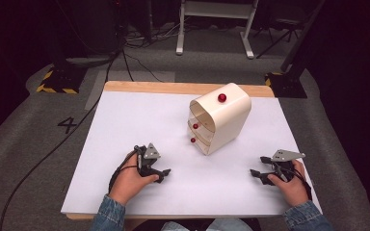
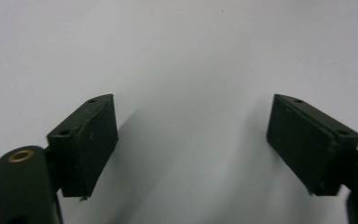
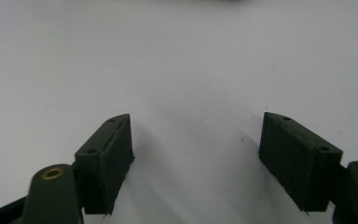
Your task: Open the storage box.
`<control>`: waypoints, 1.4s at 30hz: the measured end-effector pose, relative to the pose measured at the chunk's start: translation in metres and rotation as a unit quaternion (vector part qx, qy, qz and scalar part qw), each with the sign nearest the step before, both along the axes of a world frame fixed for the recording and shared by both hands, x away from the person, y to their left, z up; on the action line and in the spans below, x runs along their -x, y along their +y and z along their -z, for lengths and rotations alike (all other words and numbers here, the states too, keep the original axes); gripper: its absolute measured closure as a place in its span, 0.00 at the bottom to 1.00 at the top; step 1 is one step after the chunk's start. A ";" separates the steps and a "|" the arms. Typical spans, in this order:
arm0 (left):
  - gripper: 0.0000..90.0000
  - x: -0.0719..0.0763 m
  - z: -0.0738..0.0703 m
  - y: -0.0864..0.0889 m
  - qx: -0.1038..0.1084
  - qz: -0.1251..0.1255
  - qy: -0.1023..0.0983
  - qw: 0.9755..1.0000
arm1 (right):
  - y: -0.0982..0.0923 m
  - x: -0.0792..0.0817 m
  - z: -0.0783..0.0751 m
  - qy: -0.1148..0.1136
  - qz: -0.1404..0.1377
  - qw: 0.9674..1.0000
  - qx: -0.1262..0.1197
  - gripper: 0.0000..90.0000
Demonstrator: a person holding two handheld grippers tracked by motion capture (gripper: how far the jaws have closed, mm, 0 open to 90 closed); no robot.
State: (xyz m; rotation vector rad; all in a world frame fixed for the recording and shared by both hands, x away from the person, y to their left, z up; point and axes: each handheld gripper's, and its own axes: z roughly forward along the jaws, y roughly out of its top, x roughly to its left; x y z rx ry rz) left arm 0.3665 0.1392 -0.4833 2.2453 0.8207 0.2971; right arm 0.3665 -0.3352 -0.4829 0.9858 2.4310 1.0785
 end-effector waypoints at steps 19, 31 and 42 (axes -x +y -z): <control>0.43 -0.006 -0.031 0.012 0.140 -0.018 -0.084 0.986 | 0.000 0.001 0.001 -0.004 0.000 1.000 0.000 0.29; 0.44 -0.023 -0.031 -0.008 0.198 -0.004 -0.130 0.972 | -0.001 0.001 0.001 -0.004 0.000 1.000 -0.004 0.29; 0.46 -0.037 -0.020 -0.041 0.202 0.036 -0.115 0.972 | -0.001 0.001 0.001 -0.004 0.000 1.000 -0.004 0.29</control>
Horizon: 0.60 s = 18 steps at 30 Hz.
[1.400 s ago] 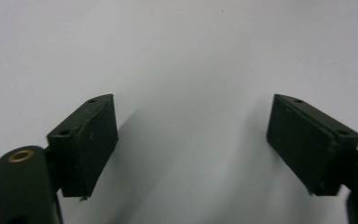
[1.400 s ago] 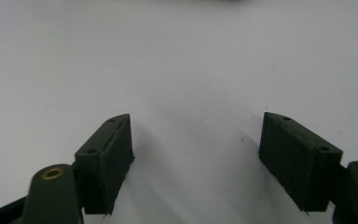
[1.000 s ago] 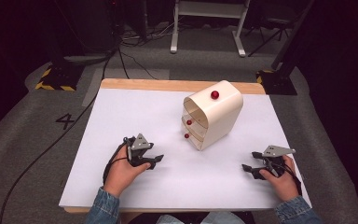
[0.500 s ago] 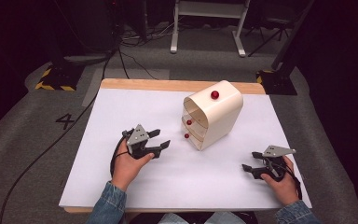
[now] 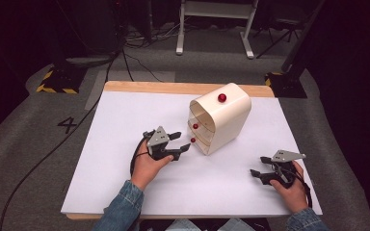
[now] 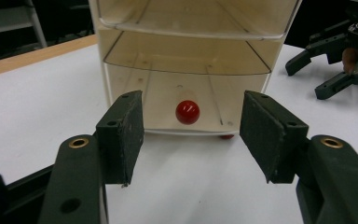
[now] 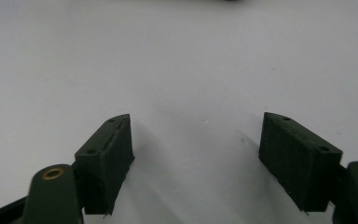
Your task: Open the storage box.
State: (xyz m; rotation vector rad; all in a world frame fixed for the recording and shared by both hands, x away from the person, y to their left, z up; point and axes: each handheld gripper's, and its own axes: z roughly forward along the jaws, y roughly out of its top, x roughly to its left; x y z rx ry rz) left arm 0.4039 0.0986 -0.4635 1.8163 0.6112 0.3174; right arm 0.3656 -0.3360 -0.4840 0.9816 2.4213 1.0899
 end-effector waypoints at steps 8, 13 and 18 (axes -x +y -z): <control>0.51 -0.009 0.009 -0.015 -0.014 0.000 0.026 1.000 | 0.000 0.000 0.000 0.001 -0.001 1.000 -0.002 0.29; 0.55 -0.013 0.013 -0.022 -0.008 -0.006 0.028 1.000 | 0.000 0.000 0.000 0.001 0.000 1.000 -0.003 0.29; 0.66 -0.015 0.015 -0.027 -0.003 -0.008 0.044 0.999 | 0.000 0.000 0.000 0.001 0.000 1.000 -0.003 0.29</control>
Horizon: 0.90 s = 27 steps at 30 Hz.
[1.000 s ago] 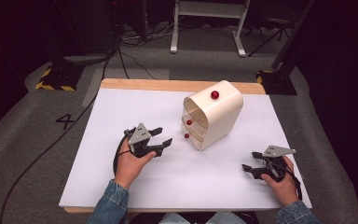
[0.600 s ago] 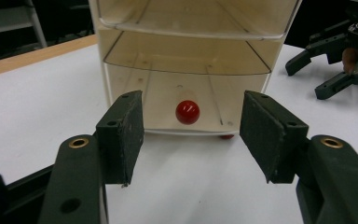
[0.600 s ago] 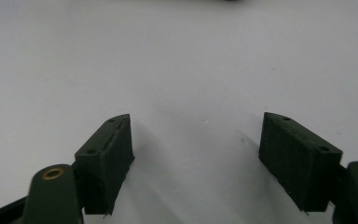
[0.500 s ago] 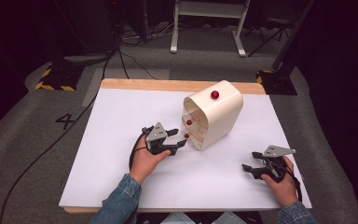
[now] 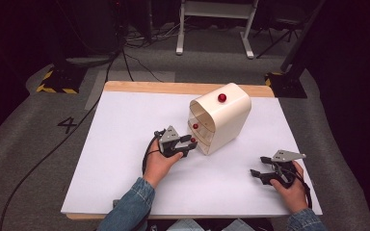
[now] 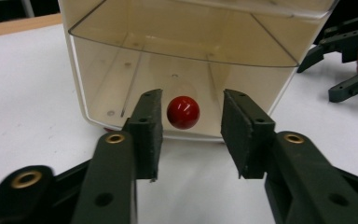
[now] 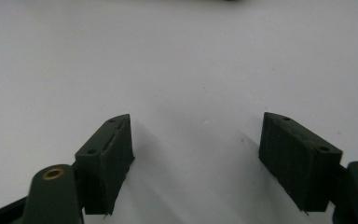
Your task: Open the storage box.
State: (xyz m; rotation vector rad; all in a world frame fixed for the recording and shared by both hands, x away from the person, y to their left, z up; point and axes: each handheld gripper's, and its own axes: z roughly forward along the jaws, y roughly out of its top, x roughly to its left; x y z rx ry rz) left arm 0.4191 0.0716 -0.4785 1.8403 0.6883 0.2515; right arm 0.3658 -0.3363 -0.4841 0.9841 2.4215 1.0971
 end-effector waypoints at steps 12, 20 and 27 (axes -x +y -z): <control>0.81 -0.003 0.000 -0.001 -0.002 -0.009 0.017 1.000 | 0.000 0.000 0.000 0.000 0.000 1.000 0.001 0.29; 0.82 -0.003 0.000 -0.001 -0.003 -0.007 0.018 1.000 | 0.000 0.000 0.000 0.000 0.000 1.000 0.000 0.29; 0.82 0.000 -0.003 0.003 -0.015 -0.006 0.022 1.000 | 0.000 0.000 0.000 -0.001 0.000 1.000 0.002 0.29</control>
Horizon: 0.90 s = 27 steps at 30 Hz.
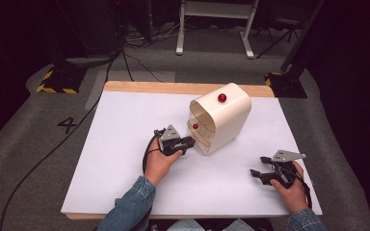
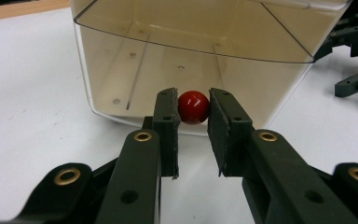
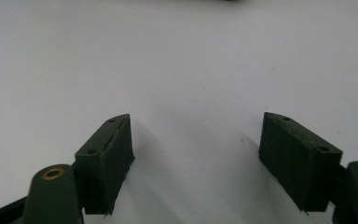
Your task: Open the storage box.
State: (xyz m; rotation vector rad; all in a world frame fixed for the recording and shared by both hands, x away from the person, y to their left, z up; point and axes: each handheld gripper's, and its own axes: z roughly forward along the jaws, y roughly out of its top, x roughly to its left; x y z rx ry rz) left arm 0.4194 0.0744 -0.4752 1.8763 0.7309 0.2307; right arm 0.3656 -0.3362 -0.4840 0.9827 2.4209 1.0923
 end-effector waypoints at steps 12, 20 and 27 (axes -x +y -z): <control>0.82 0.020 -0.008 0.023 -0.015 -0.006 0.002 1.000 | 0.000 0.000 0.000 0.000 0.000 1.000 0.000 0.29; 0.82 0.037 -0.012 0.038 -0.031 -0.014 -0.001 0.999 | 0.000 0.000 0.000 0.003 0.000 1.000 -0.003 0.29; 0.82 0.047 -0.012 0.047 -0.033 -0.016 0.001 0.999 | -0.001 -0.001 0.000 0.004 -0.001 1.000 -0.004 0.29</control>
